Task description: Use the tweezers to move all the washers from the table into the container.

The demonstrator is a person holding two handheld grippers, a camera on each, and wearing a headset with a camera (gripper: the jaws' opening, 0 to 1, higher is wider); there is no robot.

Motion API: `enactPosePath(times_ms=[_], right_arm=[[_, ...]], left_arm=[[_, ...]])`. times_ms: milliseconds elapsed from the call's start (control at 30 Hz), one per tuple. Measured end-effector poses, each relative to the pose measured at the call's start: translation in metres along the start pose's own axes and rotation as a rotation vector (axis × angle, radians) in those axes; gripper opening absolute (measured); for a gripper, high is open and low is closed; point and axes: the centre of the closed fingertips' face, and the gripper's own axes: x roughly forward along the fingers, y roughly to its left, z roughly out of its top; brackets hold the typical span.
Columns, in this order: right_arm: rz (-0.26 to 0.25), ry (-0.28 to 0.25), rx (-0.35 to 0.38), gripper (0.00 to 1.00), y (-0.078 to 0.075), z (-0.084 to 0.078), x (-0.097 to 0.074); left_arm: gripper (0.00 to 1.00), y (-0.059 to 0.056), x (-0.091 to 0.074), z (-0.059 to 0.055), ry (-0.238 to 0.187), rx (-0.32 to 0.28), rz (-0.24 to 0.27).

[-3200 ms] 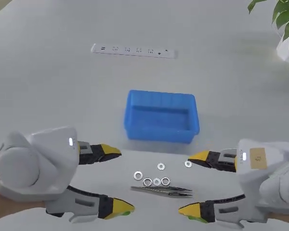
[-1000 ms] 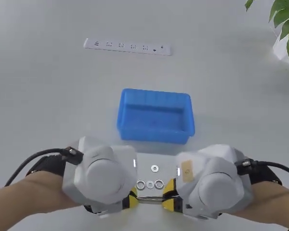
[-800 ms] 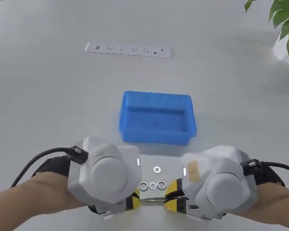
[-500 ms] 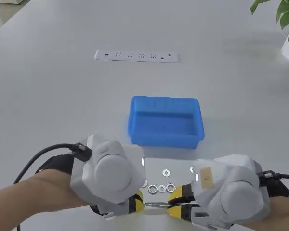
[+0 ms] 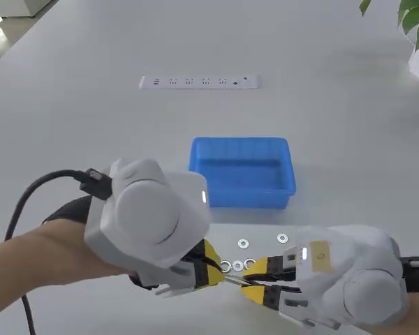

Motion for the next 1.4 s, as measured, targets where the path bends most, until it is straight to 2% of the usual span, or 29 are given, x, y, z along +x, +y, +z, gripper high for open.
enactPosePath(times_ms=[100, 233, 333, 400, 433, 500, 533, 600, 667, 767, 833, 867, 900, 933, 967, 1067, 1233, 1400], right_arm=[[-0.008, -0.029, 0.030, 0.08, -0.002, 0.000, -0.003], [-0.018, -0.070, 0.066, 0.08, -0.001, 0.002, -0.007], [-0.019, -0.073, 0.070, 0.07, 0.001, 0.003, -0.006], [-0.037, -0.089, 0.074, 0.07, -0.003, 0.004, -0.008], [-0.035, -0.091, 0.084, 0.07, -0.004, 0.003, -0.009], [-0.037, -0.108, 0.121, 0.07, -0.006, 0.002, -0.011], [-0.036, -0.110, 0.130, 0.07, -0.007, 0.002, -0.011], [-0.033, -0.101, 0.127, 0.07, -0.005, 0.000, -0.010], [-0.026, -0.104, 0.126, 0.07, -0.004, 0.001, -0.009], [-0.023, -0.101, 0.124, 0.07, -0.003, 0.000, -0.008], [-0.022, -0.104, 0.127, 0.07, -0.002, 0.001, -0.008], [-0.021, -0.107, 0.133, 0.07, -0.002, 0.001, -0.009], [-0.019, -0.109, 0.137, 0.07, -0.002, 0.001, -0.009], [-0.017, -0.109, 0.135, 0.07, -0.002, 0.001, -0.009], [-0.015, -0.109, 0.133, 0.07, -0.002, 0.001, -0.009], [-0.009, -0.115, 0.131, 0.07, -0.001, 0.003, -0.010], [-0.006, -0.120, 0.125, 0.07, 0.000, 0.007, -0.010], [-0.016, -0.117, 0.117, 0.07, -0.003, 0.007, -0.011]], left_arm=[[0.05, -0.001, 0.002, 0.011, -0.015, 0.009, 0.001], [0.04, -0.009, 0.008, 0.031, -0.081, 0.011, -0.018], [0.04, -0.015, 0.019, 0.036, -0.085, 0.014, -0.036], [0.04, -0.019, 0.021, 0.038, -0.095, 0.022, -0.042], [0.04, -0.020, 0.020, 0.042, -0.120, 0.027, -0.037], [0.04, -0.013, 0.013, 0.047, -0.171, 0.012, 0.007], [0.05, -0.010, 0.010, 0.045, -0.172, -0.002, 0.013], [0.07, 0.004, 0.001, 0.037, -0.172, -0.012, 0.083], [0.11, 0.012, -0.006, 0.027, -0.174, -0.052, 0.099], [0.16, 0.022, -0.016, 0.013, -0.165, -0.061, 0.128], [0.21, 0.024, -0.021, 0.008, -0.171, -0.079, 0.120], [0.23, 0.022, -0.021, 0.003, -0.166, -0.090, 0.100], [0.24, 0.021, -0.020, -0.002, -0.151, -0.088, 0.087], [0.24, 0.020, -0.017, -0.012, -0.100, -0.079, 0.071], [0.23, 0.019, -0.016, -0.017, -0.078, -0.061, 0.067], [0.16, 0.019, -0.010, -0.009, -0.120, -0.046, 0.062], [0.13, 0.015, -0.006, 0.005, -0.167, -0.031, 0.038], [0.08, 0.009, -0.006, 0.005, -0.156, -0.017, 0.007]])
